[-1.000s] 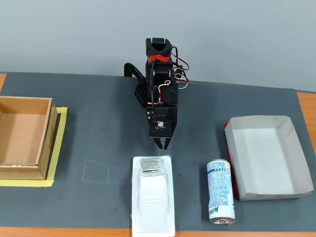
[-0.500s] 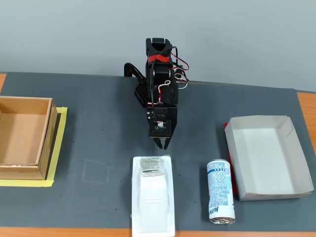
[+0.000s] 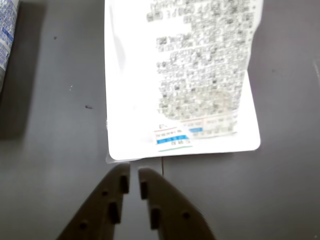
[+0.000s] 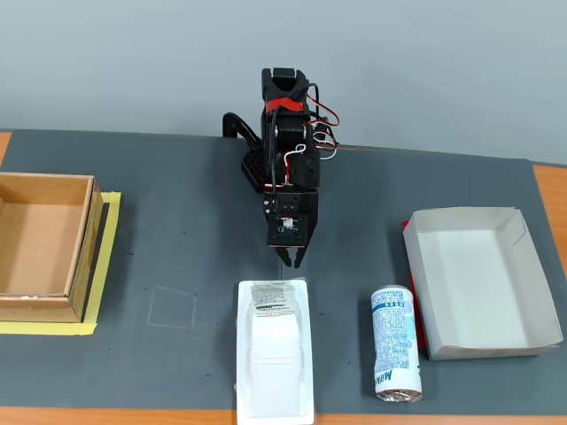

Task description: Pick the sandwich and put it in the gray box

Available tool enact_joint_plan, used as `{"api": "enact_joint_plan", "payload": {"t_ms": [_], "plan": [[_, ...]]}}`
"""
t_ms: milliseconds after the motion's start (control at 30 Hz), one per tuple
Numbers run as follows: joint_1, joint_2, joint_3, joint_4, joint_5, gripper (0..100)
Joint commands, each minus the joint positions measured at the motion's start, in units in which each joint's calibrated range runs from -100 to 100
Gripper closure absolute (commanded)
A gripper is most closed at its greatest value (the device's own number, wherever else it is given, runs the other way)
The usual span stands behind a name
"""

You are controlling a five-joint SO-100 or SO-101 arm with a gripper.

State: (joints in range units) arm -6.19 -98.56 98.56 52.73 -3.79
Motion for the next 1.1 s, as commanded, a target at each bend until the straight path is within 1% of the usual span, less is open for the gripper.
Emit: {"api": "enact_joint_plan", "payload": {"t_ms": [0,133,300,500,1067], "plan": [[-0.26,-0.09,-1.10,0.13,0.22,98],[-1.38,3.22,-4.35,0.13,0.27,98],[-3.17,14.66,-12.95,0.05,-0.15,98],[-3.17,26.28,-22.72,-0.65,-0.20,98],[-2.28,47.47,-49.40,-0.48,-0.20,98]]}}
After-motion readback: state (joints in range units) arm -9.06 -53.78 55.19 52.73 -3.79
